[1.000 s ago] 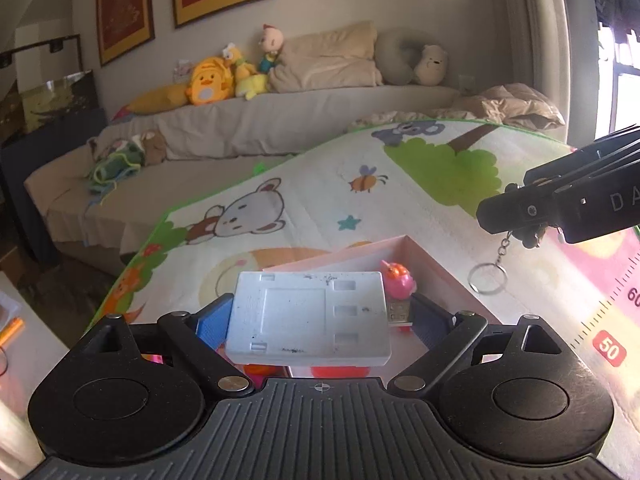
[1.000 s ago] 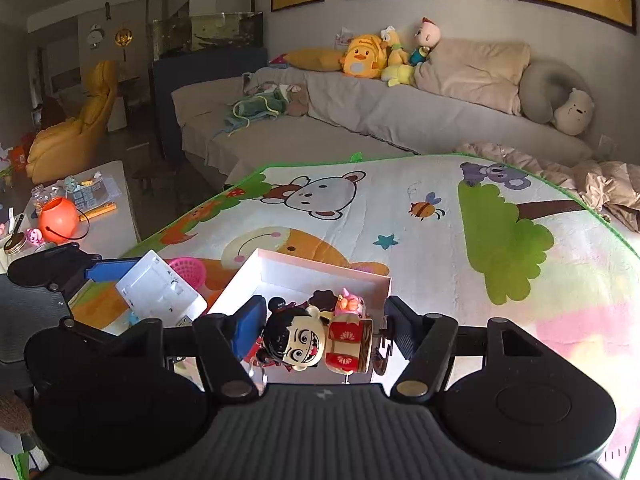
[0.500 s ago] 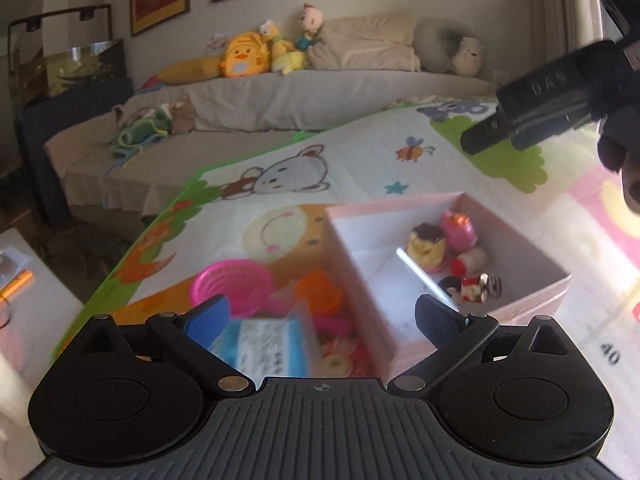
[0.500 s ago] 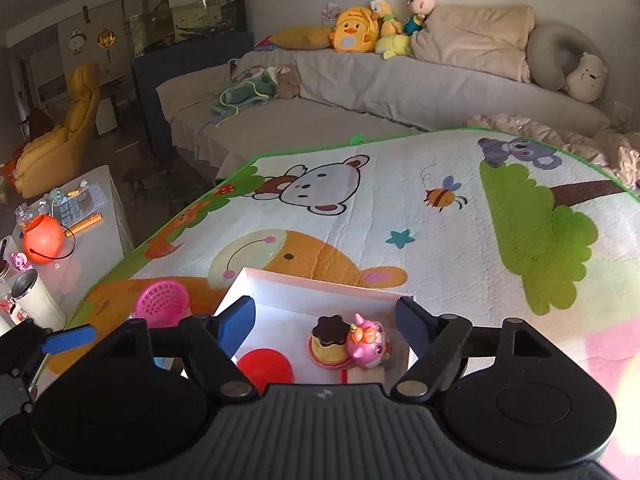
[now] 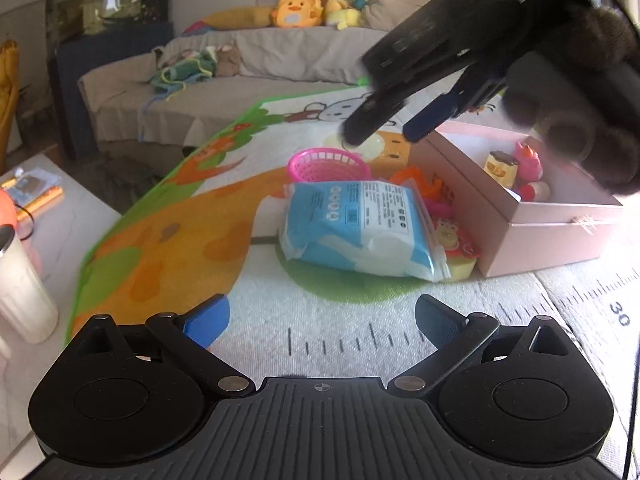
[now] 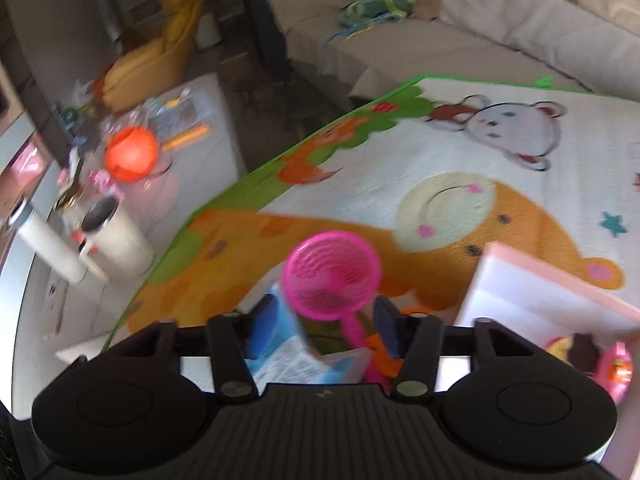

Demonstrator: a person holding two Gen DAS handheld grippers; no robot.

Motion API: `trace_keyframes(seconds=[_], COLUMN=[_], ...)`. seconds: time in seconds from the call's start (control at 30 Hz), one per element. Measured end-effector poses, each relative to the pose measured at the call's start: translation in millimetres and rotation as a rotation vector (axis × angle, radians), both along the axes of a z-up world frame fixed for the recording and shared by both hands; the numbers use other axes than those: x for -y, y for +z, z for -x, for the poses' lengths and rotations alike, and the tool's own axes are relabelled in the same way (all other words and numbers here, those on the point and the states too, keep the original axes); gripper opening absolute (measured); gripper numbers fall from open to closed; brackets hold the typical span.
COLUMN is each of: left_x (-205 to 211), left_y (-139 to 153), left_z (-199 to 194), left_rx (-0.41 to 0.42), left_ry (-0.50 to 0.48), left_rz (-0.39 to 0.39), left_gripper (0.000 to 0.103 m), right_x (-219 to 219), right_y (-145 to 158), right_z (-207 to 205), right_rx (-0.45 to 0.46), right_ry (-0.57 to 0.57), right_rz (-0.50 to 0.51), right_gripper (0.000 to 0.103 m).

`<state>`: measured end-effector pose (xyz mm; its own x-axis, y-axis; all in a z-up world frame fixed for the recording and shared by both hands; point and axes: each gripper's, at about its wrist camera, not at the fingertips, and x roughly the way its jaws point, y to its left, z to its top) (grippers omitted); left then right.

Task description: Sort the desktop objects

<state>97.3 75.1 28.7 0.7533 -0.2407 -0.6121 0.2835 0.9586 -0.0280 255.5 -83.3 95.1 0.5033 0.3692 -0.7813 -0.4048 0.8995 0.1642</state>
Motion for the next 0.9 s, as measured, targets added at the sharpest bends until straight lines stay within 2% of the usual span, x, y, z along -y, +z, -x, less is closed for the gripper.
trace_keyframes(seconds=[0.03,0.17,0.2,0.27,0.3,0.33,0.4,0.43,0.47,0.57,0.67,0.73,0.83,0.9], left_x=[1,-1,-3,-6,-8,-8,-7,-6,-5,0,3,0,-4,-9], left_y=[-1,-2,-1,2,4,5,5,5,5,4,5,7,11,14], left_z=[3,15,17,20,22,20,15,12,10,9,15,19,22,24], left_rx=[-0.006,-0.027,-0.030,-0.025,-0.020,-0.015,-0.013,-0.015,-0.017,-0.028,-0.027,-0.029,-0.036,-0.031], left_ry=[-0.006,-0.030,-0.033,-0.038,-0.039,-0.036,-0.022,-0.013,-0.007,-0.011,-0.029,-0.037,-0.033,-0.016], left_rz=[-0.002,0.018,0.027,0.041,0.045,0.049,0.051,0.052,0.054,0.057,0.023,0.014,0.016,0.014], left_gripper=[0.102,0.102,0.102,0.103,0.103,0.103,0.103,0.103,0.103,0.103,0.103,0.103,0.103,0.103], right_x=[-10,-45,-47,-42,-38,-34,-28,-26,-25,-23,-33,-39,-51,-49], right_y=[-8,-39,-45,-47,-42,-34,-24,-24,-27,-44,-48,-52,-61,-65], right_z=[1,5,5,7,12,19,30,32,32,30,34,34,29,29], right_rx=[0.001,-0.019,-0.075,-0.217,-0.240,-0.218,-0.133,-0.108,-0.089,-0.098,-0.014,-0.030,-0.014,-0.033], right_ry=[0.022,0.074,0.081,0.153,0.193,0.203,0.136,0.100,0.065,0.003,0.009,0.036,0.060,0.034], right_rz=[0.015,0.085,0.061,-0.072,-0.125,-0.127,-0.007,0.061,0.134,0.202,0.261,0.241,0.309,0.311], right_gripper=[0.076,0.076,0.076,0.075,0.073,0.072,0.058,0.039,0.028,0.021,0.021,0.021,0.021,0.021])
